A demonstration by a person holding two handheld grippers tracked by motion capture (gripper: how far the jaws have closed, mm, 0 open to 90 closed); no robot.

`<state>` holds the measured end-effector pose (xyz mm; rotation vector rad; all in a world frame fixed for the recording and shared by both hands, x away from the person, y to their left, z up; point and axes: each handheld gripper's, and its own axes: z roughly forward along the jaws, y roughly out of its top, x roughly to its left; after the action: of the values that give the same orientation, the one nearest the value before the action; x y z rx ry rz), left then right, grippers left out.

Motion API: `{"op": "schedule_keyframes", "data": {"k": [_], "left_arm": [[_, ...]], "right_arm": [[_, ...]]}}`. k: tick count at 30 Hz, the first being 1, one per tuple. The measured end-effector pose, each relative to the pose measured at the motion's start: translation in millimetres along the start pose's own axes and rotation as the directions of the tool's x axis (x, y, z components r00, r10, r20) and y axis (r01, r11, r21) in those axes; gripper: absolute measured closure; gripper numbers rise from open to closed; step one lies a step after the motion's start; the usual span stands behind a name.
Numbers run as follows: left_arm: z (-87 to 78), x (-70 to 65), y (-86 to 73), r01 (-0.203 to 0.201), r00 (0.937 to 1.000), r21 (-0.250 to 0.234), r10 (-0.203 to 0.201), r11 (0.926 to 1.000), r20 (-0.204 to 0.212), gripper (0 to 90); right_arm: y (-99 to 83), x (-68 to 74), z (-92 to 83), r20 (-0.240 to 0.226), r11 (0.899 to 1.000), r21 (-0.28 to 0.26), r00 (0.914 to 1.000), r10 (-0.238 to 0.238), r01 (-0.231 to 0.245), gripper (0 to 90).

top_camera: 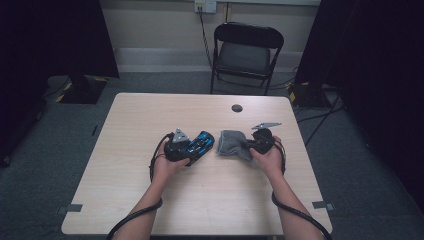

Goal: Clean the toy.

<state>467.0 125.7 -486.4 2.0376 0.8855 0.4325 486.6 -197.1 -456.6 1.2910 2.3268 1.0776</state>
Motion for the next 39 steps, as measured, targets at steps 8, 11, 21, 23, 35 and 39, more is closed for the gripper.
{"op": "schedule_keyframes", "data": {"k": [8,11,21,23,35,39], "left_arm": [[0.1,0.1,1.0,-0.001,1.0,0.007,0.001,1.0,-0.003,43.7],[-0.2,0.1,1.2,-0.002,1.0,0.011,0.002,0.9999,-0.006,43.7],[-0.1,-0.2,1.7,-0.002,1.0,0.012,0.002,0.9999,-0.005,43.7],[-0.1,-0.1,1.8,-0.004,1.0,0.015,0.004,0.9999,-0.003,43.7],[-0.4,-0.5,1.7,0.0,1.0,0.014,0.001,0.9999,-0.007,43.7],[-0.4,-0.6,0.9,0.003,1.0,0.007,-0.003,1.0,-0.008,43.7]], "right_arm": [[-5.7,12.7,-14.7,-0.085,0.998,-0.043,0.9956,-0.041,0.037,77.4],[-7.6,21.3,-17.1,-0.121,0.997,-0.057,0.9906,-0.065,0.058,77.5],[-18.0,49.2,-23.4,-0.225,0.99,-0.066,0.9645,-0.138,0.126,77.5],[-20.3,55.3,-23.2,-0.245,0.988,-0.057,0.9576,-0.152,0.142,77.5],[-29.5,100.7,-2.7,-0.372,0.964,-0.018,0.8935,-0.252,0.264,77.5],[-25.3,111.6,10.0,-0.371,0.959,-0.007,0.8897,-0.266,0.283,77.4]]}}
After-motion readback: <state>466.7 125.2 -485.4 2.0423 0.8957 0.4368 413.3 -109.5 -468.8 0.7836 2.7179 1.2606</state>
